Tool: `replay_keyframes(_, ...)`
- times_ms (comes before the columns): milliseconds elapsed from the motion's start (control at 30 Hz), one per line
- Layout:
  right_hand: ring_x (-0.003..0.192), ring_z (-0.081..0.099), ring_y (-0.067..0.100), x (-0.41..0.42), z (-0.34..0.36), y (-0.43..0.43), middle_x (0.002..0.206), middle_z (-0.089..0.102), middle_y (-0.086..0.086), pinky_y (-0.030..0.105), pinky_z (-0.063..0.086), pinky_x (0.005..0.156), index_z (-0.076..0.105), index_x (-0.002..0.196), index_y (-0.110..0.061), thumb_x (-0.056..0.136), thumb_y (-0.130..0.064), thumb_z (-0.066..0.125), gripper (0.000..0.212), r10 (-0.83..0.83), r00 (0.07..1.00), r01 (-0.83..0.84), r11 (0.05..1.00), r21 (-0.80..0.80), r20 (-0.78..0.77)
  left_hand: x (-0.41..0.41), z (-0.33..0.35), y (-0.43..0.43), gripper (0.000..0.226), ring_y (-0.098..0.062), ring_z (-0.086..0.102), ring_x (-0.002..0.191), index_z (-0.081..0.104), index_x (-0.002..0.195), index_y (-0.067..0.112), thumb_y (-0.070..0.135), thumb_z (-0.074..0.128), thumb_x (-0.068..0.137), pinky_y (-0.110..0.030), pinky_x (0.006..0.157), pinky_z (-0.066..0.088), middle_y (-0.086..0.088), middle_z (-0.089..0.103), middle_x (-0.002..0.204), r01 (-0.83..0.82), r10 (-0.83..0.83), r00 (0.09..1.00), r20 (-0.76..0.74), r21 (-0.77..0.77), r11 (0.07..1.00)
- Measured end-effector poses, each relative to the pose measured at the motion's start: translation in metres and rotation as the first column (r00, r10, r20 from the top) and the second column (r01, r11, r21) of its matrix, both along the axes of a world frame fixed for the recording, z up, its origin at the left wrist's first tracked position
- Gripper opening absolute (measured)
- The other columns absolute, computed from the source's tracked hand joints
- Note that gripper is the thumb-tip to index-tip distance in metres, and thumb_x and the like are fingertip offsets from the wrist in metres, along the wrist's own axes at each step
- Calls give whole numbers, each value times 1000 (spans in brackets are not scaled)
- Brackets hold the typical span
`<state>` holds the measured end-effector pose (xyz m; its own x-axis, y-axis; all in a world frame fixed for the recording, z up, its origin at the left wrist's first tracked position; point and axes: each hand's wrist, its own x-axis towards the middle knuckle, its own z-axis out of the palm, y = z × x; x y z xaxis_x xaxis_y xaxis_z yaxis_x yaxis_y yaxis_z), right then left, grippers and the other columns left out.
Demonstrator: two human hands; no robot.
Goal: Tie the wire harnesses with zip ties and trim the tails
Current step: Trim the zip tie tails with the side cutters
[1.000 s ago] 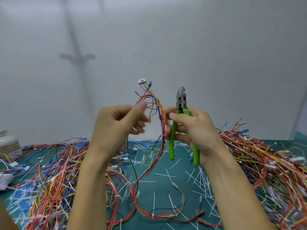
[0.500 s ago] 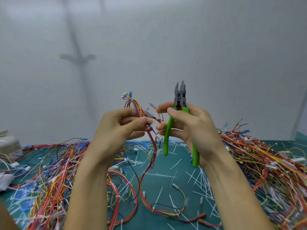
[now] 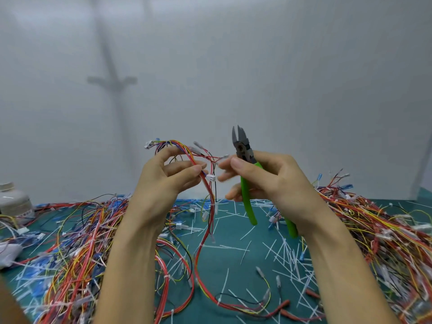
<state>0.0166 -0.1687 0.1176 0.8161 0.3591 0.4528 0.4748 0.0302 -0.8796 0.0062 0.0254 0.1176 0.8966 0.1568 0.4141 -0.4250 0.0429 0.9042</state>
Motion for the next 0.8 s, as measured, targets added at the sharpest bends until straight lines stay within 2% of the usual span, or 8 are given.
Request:
replay_keyframes(67, 63, 70, 23, 3, -3, 2, 82, 74, 5, 44, 60, 72, 72, 94, -13, 86, -51, 57, 43, -47, 995, 38, 994, -102, -83, 0, 0, 1, 25, -16, 74, 83, 60, 104, 17, -1, 66, 88, -19, 67, 56, -4, 78, 91, -25, 26, 1000, -7, 30, 999)
replay_keyframes(133, 60, 69, 25, 6, -7, 7, 76, 72, 5, 42, 59, 67, 71, 91, -13, 92, -55, 51, 47, -141, 986, 119, 969, -218, -91, 1, 0, 1, 25, -14, 74, 82, 60, 107, 14, -2, 64, 89, -19, 66, 57, 0, 78, 92, -44, 44, 999, -10, 57, 997)
replay_keyframes(200, 63, 67, 26, 8, -10, 13, 73, 70, 3, 39, 55, 67, 69, 86, -16, 97, -53, 44, 47, -275, 960, 278, 905, -322, 55, 1, 1, -1, 25, -14, 73, 81, 60, 106, 13, -3, 63, 88, -19, 67, 58, 1, 78, 91, -58, 59, 998, -14, 68, 996)
replay_keyframes(300, 69, 57, 31, 8, -13, 17, 67, 60, 1, 36, 41, 58, 56, 74, -19, 97, -61, 34, 52, -399, 848, 526, 708, -471, 348, 1, 1, -2, 26, -14, 74, 81, 61, 108, 13, -4, 61, 87, -17, 65, 57, 0, 77, 90, -67, 69, 997, -18, 95, 993)
replay_keyframes(400, 72, 51, 30, 6, -16, 19, 66, 51, -4, 34, 30, 54, 46, 72, -23, 97, -64, 30, 51, -432, 776, 629, 577, -521, 459, 0, 2, -3, 27, -15, 74, 80, 61, 108, 14, -4, 61, 88, -18, 65, 57, 1, 77, 91, -59, 60, 998, 3, 173, 983)
replay_keyframes(567, 70, 48, 27, 6, -16, 21, 65, 47, -7, 31, 25, 51, 46, 73, -25, 98, -64, 30, 48, -438, 752, 656, 560, -506, 492, -3, 4, -5, 30, -18, 74, 80, 60, 107, 16, -6, 63, 87, -25, 74, 57, 1, 76, 91, -36, 28, 999, 33, 283, 958)
replay_keyframes(667, 69, 49, 27, 7, -17, 21, 65, 50, -6, 30, 27, 50, 51, 75, -25, 97, -64, 31, 49, -444, 745, 664, 565, -489, 498, -3, 5, -7, 30, -18, 74, 79, 59, 107, 14, -7, 63, 87, -24, 73, 56, 0, 76, 91, -27, 16, 999, 39, 302, 953)
replay_keyframes(800, 70, 50, 29, 6, -15, 19, 66, 53, -2, 33, 31, 53, 50, 71, -27, 96, -65, 33, 49, -450, 743, 666, 573, -478, 495, -4, 5, -8, 31, -17, 74, 77, 58, 107, 13, -9, 63, 87, -24, 77, 57, 1, 77, 89, -12, -2, 999, 46, 308, 951)
